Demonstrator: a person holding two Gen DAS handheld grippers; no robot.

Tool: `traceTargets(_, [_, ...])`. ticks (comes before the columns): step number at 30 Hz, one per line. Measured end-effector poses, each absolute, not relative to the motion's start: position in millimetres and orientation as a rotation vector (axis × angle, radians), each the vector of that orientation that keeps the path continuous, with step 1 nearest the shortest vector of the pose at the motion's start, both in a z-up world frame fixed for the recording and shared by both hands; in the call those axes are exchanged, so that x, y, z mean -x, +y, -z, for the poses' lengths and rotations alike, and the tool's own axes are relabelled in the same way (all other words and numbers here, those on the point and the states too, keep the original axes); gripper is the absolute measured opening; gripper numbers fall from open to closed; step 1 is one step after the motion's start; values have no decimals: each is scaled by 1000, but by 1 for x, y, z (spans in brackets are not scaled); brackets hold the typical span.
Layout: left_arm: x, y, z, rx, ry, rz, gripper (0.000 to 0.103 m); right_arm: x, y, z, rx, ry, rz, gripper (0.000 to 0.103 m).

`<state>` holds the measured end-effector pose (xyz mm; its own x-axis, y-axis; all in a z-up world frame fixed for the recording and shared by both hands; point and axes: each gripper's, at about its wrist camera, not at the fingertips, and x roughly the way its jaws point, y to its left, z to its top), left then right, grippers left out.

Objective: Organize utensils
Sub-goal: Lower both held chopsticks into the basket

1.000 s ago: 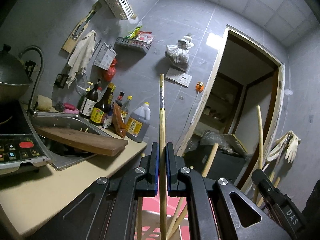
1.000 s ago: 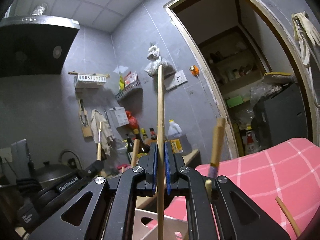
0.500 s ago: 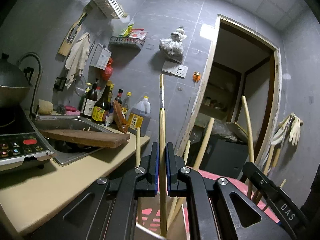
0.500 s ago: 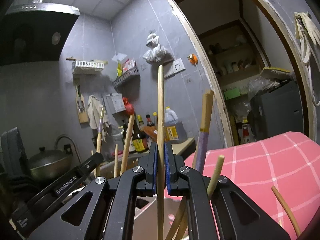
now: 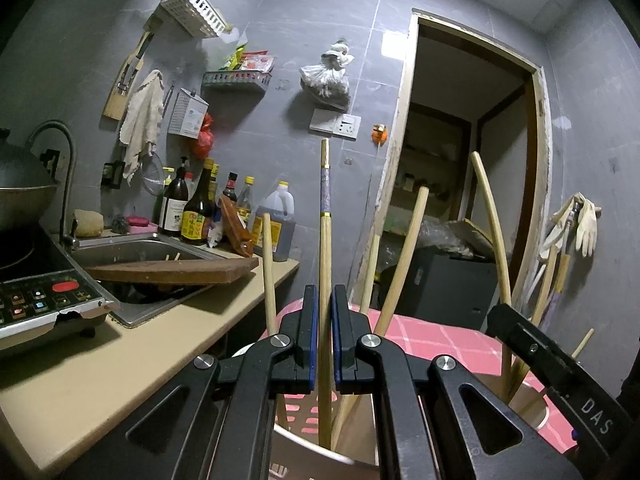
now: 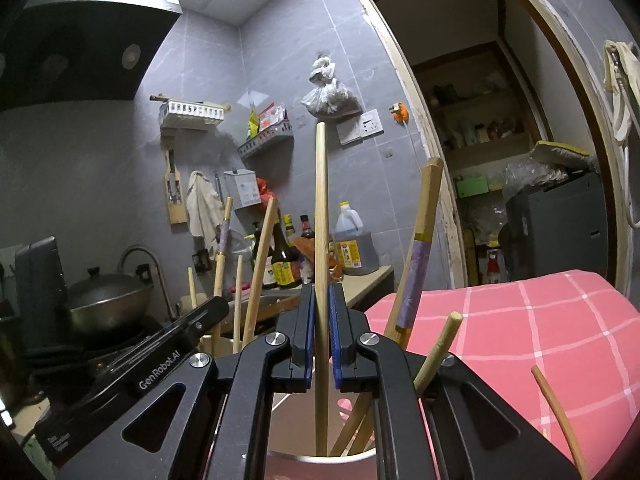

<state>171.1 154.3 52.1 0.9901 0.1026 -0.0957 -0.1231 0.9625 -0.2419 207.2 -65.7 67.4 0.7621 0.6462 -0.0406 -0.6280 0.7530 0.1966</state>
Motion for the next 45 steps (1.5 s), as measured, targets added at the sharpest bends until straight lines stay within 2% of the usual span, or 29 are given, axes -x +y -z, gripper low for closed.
traceTargets(45, [-178, 154, -42, 266, 100, -101, 5, -206, -59, -63, -137, 126, -709, 6])
